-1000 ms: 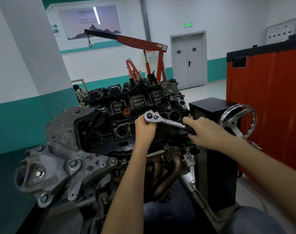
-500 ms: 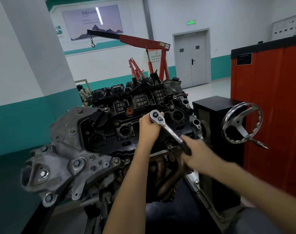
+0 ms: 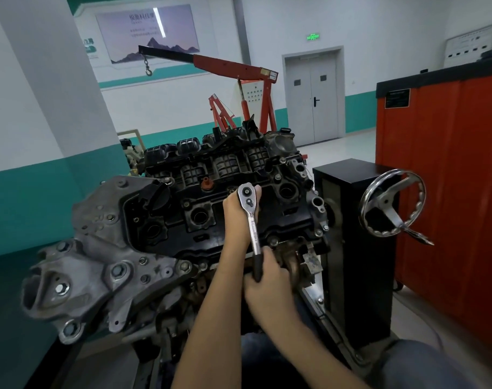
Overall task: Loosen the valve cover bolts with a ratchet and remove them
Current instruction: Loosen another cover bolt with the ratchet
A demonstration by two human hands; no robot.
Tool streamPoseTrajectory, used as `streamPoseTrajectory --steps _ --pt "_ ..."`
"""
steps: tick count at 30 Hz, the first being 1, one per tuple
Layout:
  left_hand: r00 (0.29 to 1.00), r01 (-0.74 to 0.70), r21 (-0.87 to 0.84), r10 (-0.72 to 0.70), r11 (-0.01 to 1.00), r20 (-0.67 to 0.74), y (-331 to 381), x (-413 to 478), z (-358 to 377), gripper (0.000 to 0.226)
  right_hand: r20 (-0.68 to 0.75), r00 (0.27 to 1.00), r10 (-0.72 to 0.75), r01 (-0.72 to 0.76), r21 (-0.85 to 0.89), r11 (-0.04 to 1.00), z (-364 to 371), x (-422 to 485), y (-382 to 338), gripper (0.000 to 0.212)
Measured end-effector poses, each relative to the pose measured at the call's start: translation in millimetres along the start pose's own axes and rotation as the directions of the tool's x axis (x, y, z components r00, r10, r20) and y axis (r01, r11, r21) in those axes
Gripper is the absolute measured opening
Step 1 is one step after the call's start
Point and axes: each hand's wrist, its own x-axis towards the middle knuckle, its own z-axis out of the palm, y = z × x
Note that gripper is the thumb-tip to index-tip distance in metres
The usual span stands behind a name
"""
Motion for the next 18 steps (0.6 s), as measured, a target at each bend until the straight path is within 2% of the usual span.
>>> streamPoseTrajectory --steps 2,3,5,8,10,12,13,14,15,18 --pt "0.999 0.0 0.029 -0.001 1.0 0.034 0.6 1.1 -4.4 0.049 0.015 1.0 0.018 -0.019 0.086 0.996 12.3 -1.5 -3.1 0.023" --pt "0.999 0.016 0.023 -0.017 1.0 0.043 -0.5 2.1 -6.4 0.048 0.026 1.0 0.013 -0.015 0.056 0.998 5.3 0.1 -2.3 0.022" --pt "0.997 0.043 -0.021 -0.041 0.999 0.061 -3.8 4.5 -8.3 0.048 0.079 0.996 -0.035 0.043 -0.101 0.994 -24.5 8.6 3.3 0.022" --pt "0.995 0.023 -0.036 -0.019 0.999 0.1 -2.2 3.6 -6.4 0.049 0.24 0.965 -0.105 0.19 -0.362 0.913 -95.6 36.5 3.0 0.026" --pt "0.994 0.024 -0.022 -0.021 0.999 0.11 1.6 2.0 -5.8 0.046 0.32 0.94 -0.117 0.283 -0.542 0.791 -135.5 67.0 -10.2 0.028" --pt "0.995 0.059 -0.042 -0.055 0.997 0.086 2.1 1.5 -8.1 0.041 0.366 0.916 -0.163 0.391 -0.724 0.569 -151.3 92.4 -26.7 0.024" --pt "0.995 0.084 -0.079 -0.079 0.993 0.063 1.2 1.5 -9.6 0.037 0.368 0.905 -0.214 0.425 -0.769 0.478 -150.6 97.8 -32.1 0.018" --pt "0.994 0.106 -0.126 -0.101 0.986 0.043 -0.5 1.4 -11.0 0.032 0.351 0.902 -0.25 0.429 -0.786 0.445 -146.4 97.1 -34.2 0.017" --pt "0.993 0.115 -0.157 -0.112 0.981 0.026 -2.3 0.5 -11.8 0.027 0.321 0.912 -0.256 0.408 -0.78 0.475 -139.1 91.0 -30.1 0.018" --pt "0.995 0.102 -0.161 -0.1 0.982 0.018 -2.8 -3.3 -7.9 0.039 0.154 0.97 -0.187 0.241 -0.567 0.787 -98.8 45.4 -4.2 0.026"
